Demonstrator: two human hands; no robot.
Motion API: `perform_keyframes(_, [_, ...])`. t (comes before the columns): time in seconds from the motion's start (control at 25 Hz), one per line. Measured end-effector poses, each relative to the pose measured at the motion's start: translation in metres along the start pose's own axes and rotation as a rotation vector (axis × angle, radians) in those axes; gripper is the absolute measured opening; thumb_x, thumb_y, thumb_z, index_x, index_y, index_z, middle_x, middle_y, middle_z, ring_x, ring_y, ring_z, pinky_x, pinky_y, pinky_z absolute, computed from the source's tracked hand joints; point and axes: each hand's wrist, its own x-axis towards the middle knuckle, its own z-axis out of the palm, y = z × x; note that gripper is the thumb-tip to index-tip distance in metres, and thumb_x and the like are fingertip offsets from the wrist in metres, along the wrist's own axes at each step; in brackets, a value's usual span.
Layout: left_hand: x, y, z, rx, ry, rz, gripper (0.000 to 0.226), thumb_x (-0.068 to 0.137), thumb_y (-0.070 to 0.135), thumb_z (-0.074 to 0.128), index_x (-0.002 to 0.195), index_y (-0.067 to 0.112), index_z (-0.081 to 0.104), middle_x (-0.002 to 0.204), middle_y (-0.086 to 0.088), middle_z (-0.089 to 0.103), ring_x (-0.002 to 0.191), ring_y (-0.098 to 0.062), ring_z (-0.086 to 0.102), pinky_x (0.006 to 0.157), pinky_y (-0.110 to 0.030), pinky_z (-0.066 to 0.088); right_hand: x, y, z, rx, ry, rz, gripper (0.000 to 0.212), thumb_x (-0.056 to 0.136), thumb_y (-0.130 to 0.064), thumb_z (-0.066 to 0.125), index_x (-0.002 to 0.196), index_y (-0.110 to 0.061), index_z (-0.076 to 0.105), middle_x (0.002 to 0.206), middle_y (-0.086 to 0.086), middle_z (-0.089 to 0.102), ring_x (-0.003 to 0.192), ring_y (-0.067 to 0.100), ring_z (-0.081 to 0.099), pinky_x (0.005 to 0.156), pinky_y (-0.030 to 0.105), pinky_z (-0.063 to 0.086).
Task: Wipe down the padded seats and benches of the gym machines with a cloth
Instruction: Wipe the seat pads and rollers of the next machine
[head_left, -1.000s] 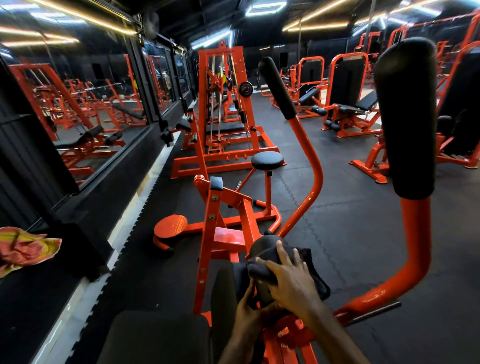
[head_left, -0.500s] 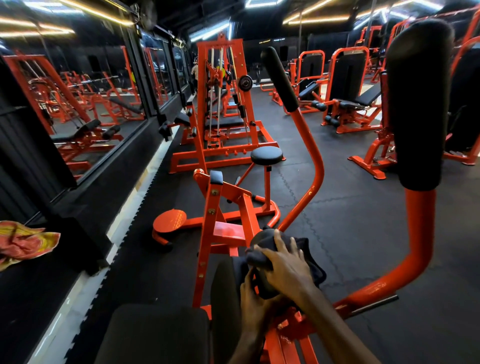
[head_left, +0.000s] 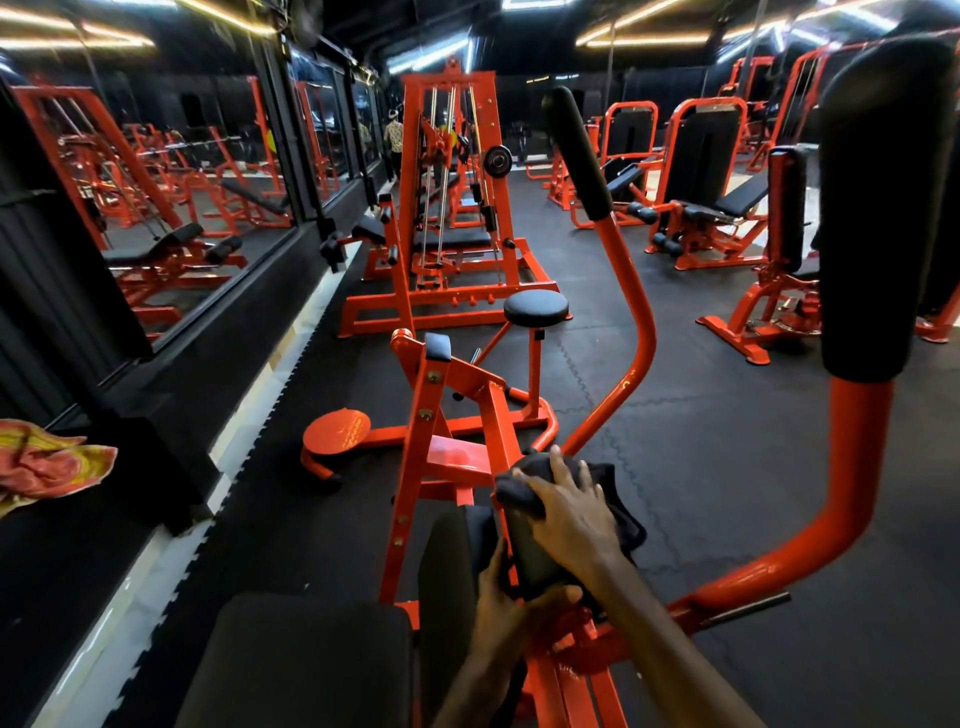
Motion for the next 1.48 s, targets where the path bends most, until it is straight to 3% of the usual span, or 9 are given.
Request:
perform_keyframes(0.12, [-0.003, -0.003, 0.014, -0.152, -0.006, -0.015, 0.074, 0.080, 0.002, 0.087, 0.142, 0.024, 0.053, 0.137, -0.007, 0.068, 0.119, -0.019, 0.072, 0.087, -0.027, 0.061, -0.057, 0.008, 0.015, -0.058, 0.010, -0.095, 0.069, 0.103, -0.046, 0.057, 0.161, -0.053, 0.022, 0.174, -0.003, -0.021, 0.160, 0.039, -0.015, 0.128, 0.058, 0.002])
perform_keyframes(0.2, [-0.002, -0.005, 0.020, -0.176, 0.089, 0.012, 0.090, 0.063, 0.024, 0.094, 0.143, 0.031, 0.052, 0.139, -0.004, 0.066, 0.124, -0.018, 0.068, 0.092, -0.025, 0.059, -0.053, 0.012, 0.012, -0.070, -0.003, -0.076, 0.068, 0.103, -0.047, 0.056, 0.161, -0.055, 0.021, 0.174, -0.004, -0.020, 0.160, 0.039, -0.014, 0.128, 0.059, 0.004])
perform_keyframes(0.32, [-0.007, 0.009, 0.027, 0.147, 0.182, 0.053, 0.120, 0.041, 0.063, 0.094, 0.147, 0.055, 0.037, 0.133, 0.015, 0.047, 0.113, -0.002, 0.059, 0.090, -0.027, 0.057, 0.007, 0.008, -0.002, 0.063, -0.028, 0.004, 0.060, 0.104, -0.044, 0.053, 0.158, -0.055, 0.029, 0.177, 0.000, -0.002, 0.160, 0.044, 0.004, 0.125, 0.066, 0.021])
perform_keyframes(0.48, [-0.010, 0.018, 0.035, 0.349, 0.163, 0.070, 0.135, 0.040, 0.077, 0.092, 0.155, 0.057, 0.025, 0.130, 0.017, 0.035, 0.117, -0.011, 0.054, 0.091, -0.042, 0.061, 0.040, 0.003, -0.009, 0.139, -0.018, 0.085, 0.055, 0.104, -0.046, 0.052, 0.155, -0.055, 0.035, 0.175, 0.004, 0.013, 0.158, 0.043, 0.018, 0.119, 0.068, 0.033])
perform_keyframes(0.72, [0.002, -0.013, 0.008, 0.017, 0.120, 0.142, 0.097, 0.044, 0.062, 0.099, 0.130, 0.054, 0.057, 0.137, 0.003, 0.052, 0.118, -0.007, 0.065, 0.090, -0.030, 0.060, -0.052, 0.019, 0.013, -0.012, 0.014, -0.052, 0.062, 0.107, -0.046, 0.050, 0.160, -0.057, 0.020, 0.175, -0.008, -0.012, 0.162, 0.034, -0.004, 0.127, 0.056, 0.022])
perform_keyframes(0.96, [0.012, -0.009, 0.007, -0.248, -0.081, 0.045, 0.109, 0.060, 0.005, 0.102, 0.143, 0.050, 0.046, 0.136, 0.011, 0.069, 0.125, -0.016, 0.068, 0.094, -0.037, 0.062, 0.032, -0.001, 0.007, -0.027, -0.002, 0.031, 0.056, 0.105, -0.052, 0.049, 0.157, -0.056, 0.029, 0.177, 0.000, 0.001, 0.159, 0.047, 0.004, 0.124, 0.067, 0.017])
perform_keyframes(1.2, [0.010, 0.006, 0.021, 0.084, 0.127, 0.074, 0.110, 0.047, 0.060, 0.093, 0.142, 0.063, 0.038, 0.136, 0.017, 0.046, 0.127, -0.010, 0.057, 0.109, -0.037, 0.052, -0.017, 0.020, 0.018, 0.102, 0.081, 0.030, 0.061, 0.105, -0.056, 0.050, 0.158, -0.060, 0.021, 0.176, -0.005, 0.002, 0.161, 0.038, 0.012, 0.122, 0.060, 0.033])
perform_keyframes(1.36, [0.013, 0.012, 0.036, 0.369, 0.148, 0.145, 0.094, 0.073, 0.056, 0.083, 0.151, 0.058, 0.030, 0.149, 0.010, 0.025, 0.132, -0.017, 0.051, 0.113, -0.040, 0.047, -0.044, 0.040, 0.022, 0.271, 0.033, 0.051, 0.064, 0.102, -0.055, 0.057, 0.154, -0.067, 0.022, 0.176, -0.009, 0.004, 0.161, 0.031, 0.014, 0.123, 0.061, 0.031])
perform_keyframes(1.48, [0.013, 0.009, 0.025, 0.347, 0.090, 0.112, 0.112, 0.064, 0.056, 0.093, 0.152, 0.061, 0.024, 0.150, 0.015, 0.024, 0.136, -0.012, 0.042, 0.116, -0.036, 0.044, 0.002, 0.030, 0.017, 0.218, 0.065, 0.072, 0.061, 0.103, -0.056, 0.053, 0.155, -0.064, 0.024, 0.176, -0.006, 0.008, 0.159, 0.036, 0.020, 0.120, 0.063, 0.034])
